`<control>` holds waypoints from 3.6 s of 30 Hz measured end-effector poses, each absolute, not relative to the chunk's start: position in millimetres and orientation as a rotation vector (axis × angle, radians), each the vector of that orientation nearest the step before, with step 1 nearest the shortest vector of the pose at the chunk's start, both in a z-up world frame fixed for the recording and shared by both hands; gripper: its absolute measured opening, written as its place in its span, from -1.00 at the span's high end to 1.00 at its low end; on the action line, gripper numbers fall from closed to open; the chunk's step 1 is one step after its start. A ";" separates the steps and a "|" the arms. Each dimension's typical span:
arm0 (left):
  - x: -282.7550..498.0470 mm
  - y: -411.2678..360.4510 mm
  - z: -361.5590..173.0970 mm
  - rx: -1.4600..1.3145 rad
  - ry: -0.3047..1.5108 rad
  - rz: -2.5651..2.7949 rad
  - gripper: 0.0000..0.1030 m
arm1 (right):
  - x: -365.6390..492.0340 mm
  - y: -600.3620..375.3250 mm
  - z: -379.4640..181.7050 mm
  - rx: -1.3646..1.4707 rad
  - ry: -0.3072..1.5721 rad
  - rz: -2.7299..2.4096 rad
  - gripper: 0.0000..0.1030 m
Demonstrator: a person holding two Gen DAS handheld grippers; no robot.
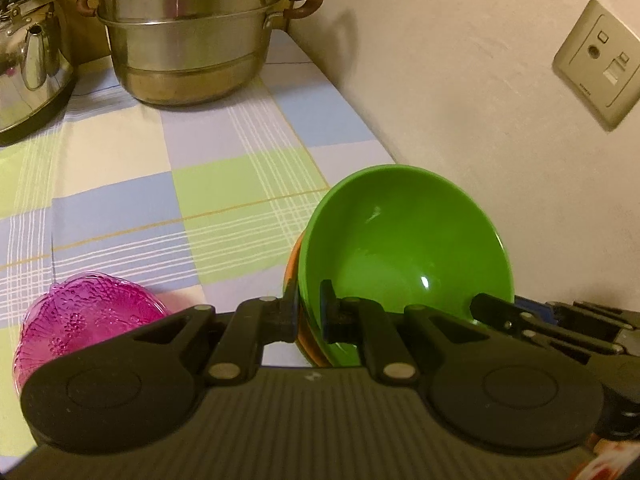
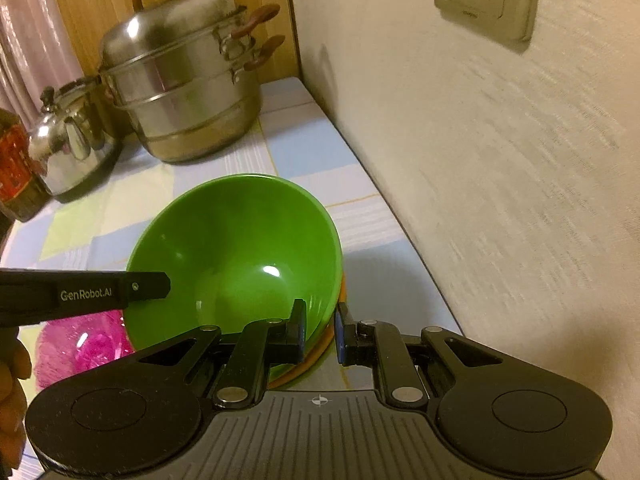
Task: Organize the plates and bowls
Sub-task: 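Lower the green bowl into the orange bowl with both tools, then open both tools and pull them back from the nested bowls, then close both tools on the rim of the nested bowl stack and lift it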
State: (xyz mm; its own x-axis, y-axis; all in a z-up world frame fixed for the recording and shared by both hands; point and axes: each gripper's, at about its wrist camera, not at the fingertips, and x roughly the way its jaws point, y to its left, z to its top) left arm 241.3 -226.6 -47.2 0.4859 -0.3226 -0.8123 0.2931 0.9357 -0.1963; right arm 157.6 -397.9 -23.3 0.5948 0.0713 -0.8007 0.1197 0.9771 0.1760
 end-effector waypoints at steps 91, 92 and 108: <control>52.3 -179.2 -17.8 -0.186 0.813 -0.255 -0.17 | 24.2 -413.5 11.1 0.455 0.878 -0.033 0.00; 49.2 -179.4 -17.5 -0.188 0.812 -0.247 -0.17 | 24.0 -410.9 11.5 0.448 0.882 -0.023 0.00; 36.8 -163.5 -35.4 -0.217 0.860 -0.166 -0.17 | 22.1 -384.7 2.2 0.399 0.927 0.052 0.00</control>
State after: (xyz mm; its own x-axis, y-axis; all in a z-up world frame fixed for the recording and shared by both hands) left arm 36.8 -163.5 -35.4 0.6420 -0.2312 -0.7310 0.0572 0.9652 -0.2550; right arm 22.1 -384.7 2.2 0.6046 0.2130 -0.7675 0.1263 0.9257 0.3564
